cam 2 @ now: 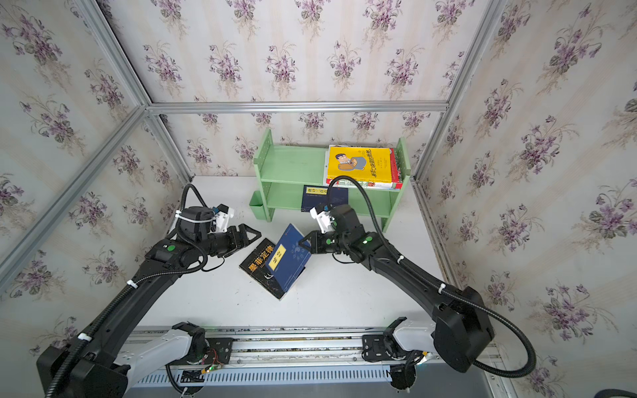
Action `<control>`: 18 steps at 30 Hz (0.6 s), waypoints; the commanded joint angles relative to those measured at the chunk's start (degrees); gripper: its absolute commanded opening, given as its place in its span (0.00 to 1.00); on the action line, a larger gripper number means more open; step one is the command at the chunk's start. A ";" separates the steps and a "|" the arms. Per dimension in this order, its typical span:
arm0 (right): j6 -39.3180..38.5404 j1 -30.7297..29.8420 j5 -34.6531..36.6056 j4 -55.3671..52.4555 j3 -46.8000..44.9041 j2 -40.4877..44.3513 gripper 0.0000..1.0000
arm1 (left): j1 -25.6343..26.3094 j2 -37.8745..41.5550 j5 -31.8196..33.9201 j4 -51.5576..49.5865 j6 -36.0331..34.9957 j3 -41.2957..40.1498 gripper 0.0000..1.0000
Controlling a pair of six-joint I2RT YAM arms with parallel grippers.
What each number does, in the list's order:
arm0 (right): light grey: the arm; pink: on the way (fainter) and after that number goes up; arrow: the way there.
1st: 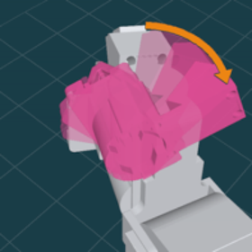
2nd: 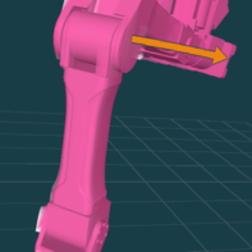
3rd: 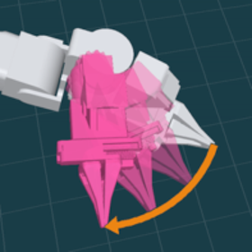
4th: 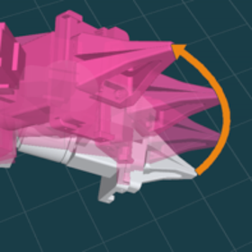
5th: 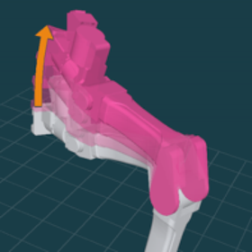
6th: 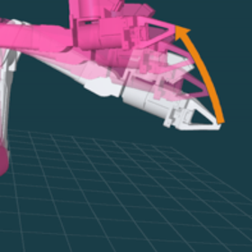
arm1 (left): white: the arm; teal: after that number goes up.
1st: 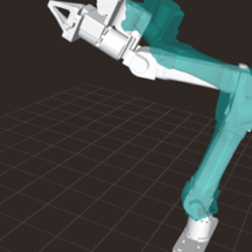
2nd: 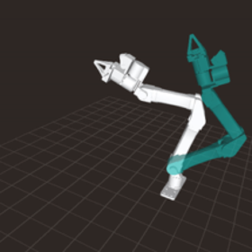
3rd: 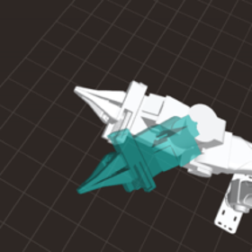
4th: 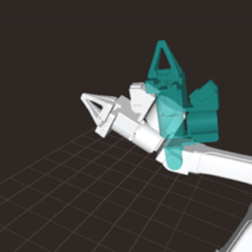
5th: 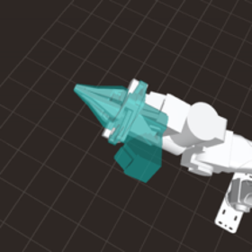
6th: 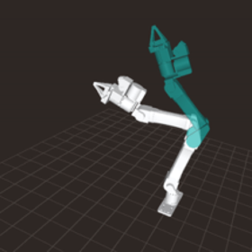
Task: Stacking books/files
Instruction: Pick up the book from the bottom-center of the table, then place the book at the bookshelf.
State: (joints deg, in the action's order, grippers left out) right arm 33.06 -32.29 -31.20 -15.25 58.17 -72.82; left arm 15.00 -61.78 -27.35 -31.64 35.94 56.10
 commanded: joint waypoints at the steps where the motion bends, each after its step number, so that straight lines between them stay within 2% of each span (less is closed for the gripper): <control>1: -3.01 4.34 -0.21 -4.80 3.82 1.69 0.00 | -0.25 -1.62 -5.61 3.16 -3.53 2.71 0.89; 8: -1.91 10.27 -8.02 -3.66 10.28 2.00 0.00 | -0.24 -8.18 -13.22 4.82 -10.01 11.62 0.92; 12: 0.35 12.59 -10.45 -1.30 12.68 2.25 0.00 | -0.24 -13.92 -14.39 4.74 -11.98 14.65 0.92; 18: 7.15 13.77 -6.55 6.49 11.24 4.21 0.00 | 0.01 -17.37 -17.43 7.46 -10.54 15.71 0.91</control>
State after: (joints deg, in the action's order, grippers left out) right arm 35.77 -18.68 -38.65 -16.82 69.89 -69.67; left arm 14.85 -78.61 -41.21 -27.46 25.78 71.59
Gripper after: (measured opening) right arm 0.129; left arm 0.912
